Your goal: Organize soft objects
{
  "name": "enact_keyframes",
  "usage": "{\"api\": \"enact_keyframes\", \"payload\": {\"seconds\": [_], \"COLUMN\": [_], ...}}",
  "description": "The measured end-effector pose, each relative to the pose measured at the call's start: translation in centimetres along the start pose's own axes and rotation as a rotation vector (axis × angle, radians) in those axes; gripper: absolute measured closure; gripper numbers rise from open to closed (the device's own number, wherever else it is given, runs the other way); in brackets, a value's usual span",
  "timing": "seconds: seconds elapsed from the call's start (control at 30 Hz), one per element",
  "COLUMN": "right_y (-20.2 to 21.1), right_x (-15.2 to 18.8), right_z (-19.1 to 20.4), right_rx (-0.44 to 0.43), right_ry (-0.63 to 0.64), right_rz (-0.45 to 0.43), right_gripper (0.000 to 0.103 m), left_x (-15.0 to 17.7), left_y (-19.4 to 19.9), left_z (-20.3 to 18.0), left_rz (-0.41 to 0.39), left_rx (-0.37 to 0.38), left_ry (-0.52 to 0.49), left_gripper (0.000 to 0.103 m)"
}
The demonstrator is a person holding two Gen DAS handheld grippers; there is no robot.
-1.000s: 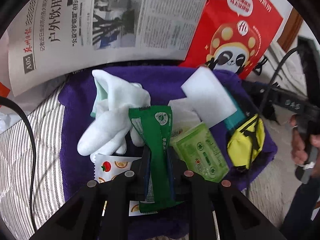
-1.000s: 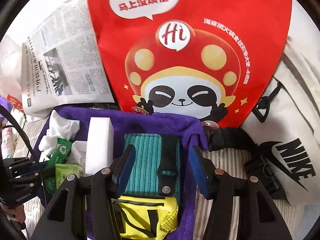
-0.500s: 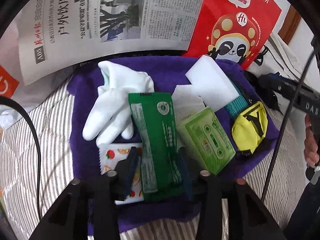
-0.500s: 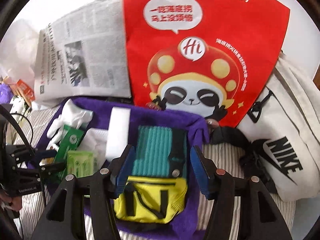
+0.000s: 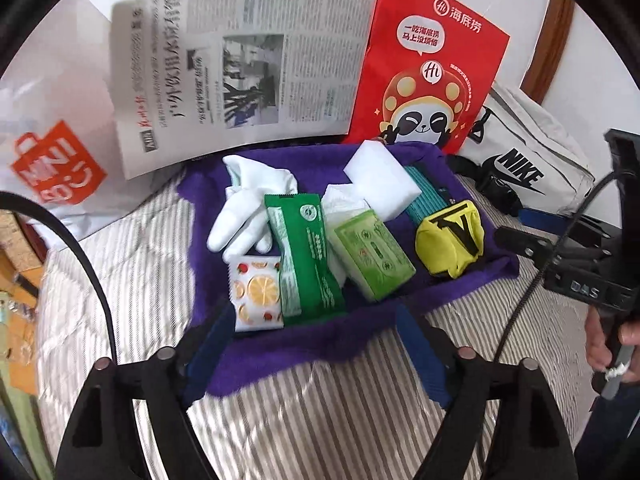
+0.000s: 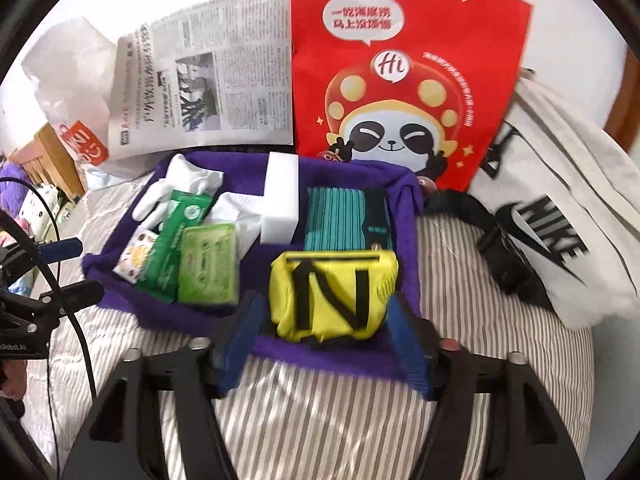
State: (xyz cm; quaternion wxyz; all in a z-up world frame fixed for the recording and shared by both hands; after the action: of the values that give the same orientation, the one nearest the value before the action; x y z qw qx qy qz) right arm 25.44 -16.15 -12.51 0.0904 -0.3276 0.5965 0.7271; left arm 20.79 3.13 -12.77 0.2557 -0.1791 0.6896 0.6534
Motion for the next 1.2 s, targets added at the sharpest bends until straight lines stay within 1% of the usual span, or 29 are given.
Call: {"api": "enact_keyframes", "payload": {"seconds": [0.03,0.07,0.17,0.2,0.3,0.4,0.5,0.57,0.7,0.83,0.93,1.13,1.2], "right_y": [0.6,1.5,3.0,3.8,5.4,6.9,8.4,9.3,11.6,13.3,14.0,15.4,15.7], "right_x": [0.4,0.9,2.1,2.8,4.2,5.3,6.2,6.8,7.9,8.9,9.4,10.4,10.7], "right_z": [0.1,0.3,0.6,0.7,0.7,1.0,1.3,1.7,2.6,2.9,2.8,2.8,2.7], "right_rx": [0.000,0.001,0.007,0.022,0.052,0.035,0.071,0.090,0.092,0.105,0.098,0.105,0.110], "right_ry": [-0.008,-0.022,-0.056,-0.060,-0.103,-0.136,-0.149,-0.145,-0.141,-0.145,-0.169,-0.165,-0.165], "right_rz": [-0.006,-0.017,-0.026,-0.028,-0.046,-0.051,-0.049,-0.052,-0.072,-0.076,-0.086,-0.102,-0.106], "right_gripper": [0.029,0.025,0.022,0.017,0.012,0.008,0.001,0.000,0.000,0.000,0.000,0.000,0.000], "left_x": [0.3,0.6,1.8,2.2,3.2,4.2,4.9,5.3,6.1,6.7,7.3,8.2,8.4], "left_y": [0.5,1.2,2.9,3.5,4.7,6.1,7.3,8.1,10.3,12.0,12.6,13.5,13.7], "left_z": [-0.2,-0.3,-0.4,-0.5,-0.8,-1.5,-2.2,-2.3,-2.4,-2.4,-2.8,-3.6,-3.8], "left_rz": [-0.007,-0.012,-0.032,-0.037,-0.049,-0.061,-0.064,-0.076,-0.089,-0.107,-0.105,-0.114,-0.112], "left_rx": [-0.008,-0.012,0.002,0.004,-0.006,-0.031,-0.079,-0.100,-0.085,-0.107,-0.108,-0.125,-0.144], "left_ry": [-0.001,0.002,0.037,0.049,0.068,0.068,0.058,0.063,0.096,0.112,0.121,0.118,0.112], "left_gripper": [0.020,0.020,0.014,0.013,0.013,0.013,0.013,0.013,0.013,0.013,0.013,0.013,0.013]}}
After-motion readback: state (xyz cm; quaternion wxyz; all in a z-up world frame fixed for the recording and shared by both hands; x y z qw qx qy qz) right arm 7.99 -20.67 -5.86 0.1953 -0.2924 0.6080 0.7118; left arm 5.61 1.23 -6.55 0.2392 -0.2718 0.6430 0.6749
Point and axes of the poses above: each gripper's, at about its wrist camera, not at the fingertips, and y roughly against the way its jaws point, z to its left, x to its underside, the point moved 6 cm from there along -y, roughly the way its jaws point, and after that the axes turned 7 degrees about -x, right-handed, at the moved point
